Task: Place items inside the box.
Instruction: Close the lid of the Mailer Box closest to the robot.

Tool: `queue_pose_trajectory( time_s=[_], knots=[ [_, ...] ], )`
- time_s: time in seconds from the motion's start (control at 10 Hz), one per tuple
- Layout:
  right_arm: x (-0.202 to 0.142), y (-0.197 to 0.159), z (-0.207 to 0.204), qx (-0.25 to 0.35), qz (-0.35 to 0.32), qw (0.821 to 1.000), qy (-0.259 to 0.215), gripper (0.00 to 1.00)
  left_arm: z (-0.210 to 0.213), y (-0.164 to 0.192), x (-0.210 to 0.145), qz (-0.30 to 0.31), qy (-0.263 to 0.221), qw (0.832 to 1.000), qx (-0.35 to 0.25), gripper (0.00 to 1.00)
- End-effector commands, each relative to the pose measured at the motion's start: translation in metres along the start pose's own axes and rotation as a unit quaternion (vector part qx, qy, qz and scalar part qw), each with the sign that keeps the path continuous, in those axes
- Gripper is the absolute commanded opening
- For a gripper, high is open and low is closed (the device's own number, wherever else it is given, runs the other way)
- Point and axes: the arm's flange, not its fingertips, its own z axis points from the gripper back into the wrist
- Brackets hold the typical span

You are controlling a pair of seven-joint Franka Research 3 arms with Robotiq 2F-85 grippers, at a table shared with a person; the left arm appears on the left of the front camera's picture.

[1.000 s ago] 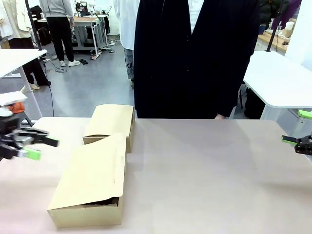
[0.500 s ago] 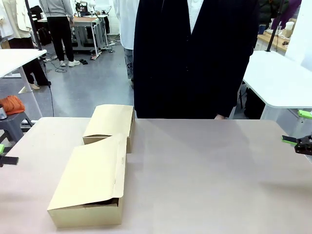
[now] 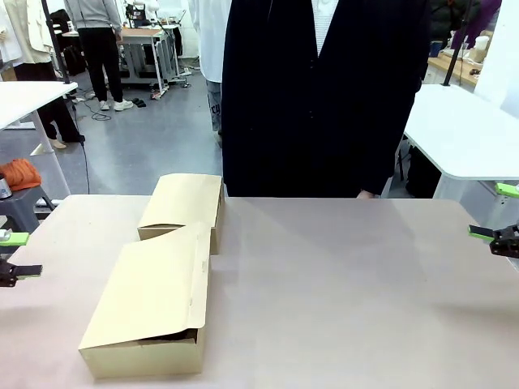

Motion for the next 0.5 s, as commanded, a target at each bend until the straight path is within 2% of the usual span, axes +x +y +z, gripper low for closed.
queue_pose_trajectory(
  time_s=[0.0, 0.4],
  knots=[
    [0.0016, 0.0052, -0.0001, 0.010, -0.006, 1.000, -0.006, 1.00, 0.0001, -0.0122, -0.0098, -0.022, 0.013, 1.000, -0.003, 1.00],
    [0.0016, 0.0052, -0.0001, 0.010, -0.006, 1.000, -0.006, 1.00, 0.0001, -0.0122, -0.0098, -0.022, 0.013, 1.000, -0.003, 1.00]
  ],
)
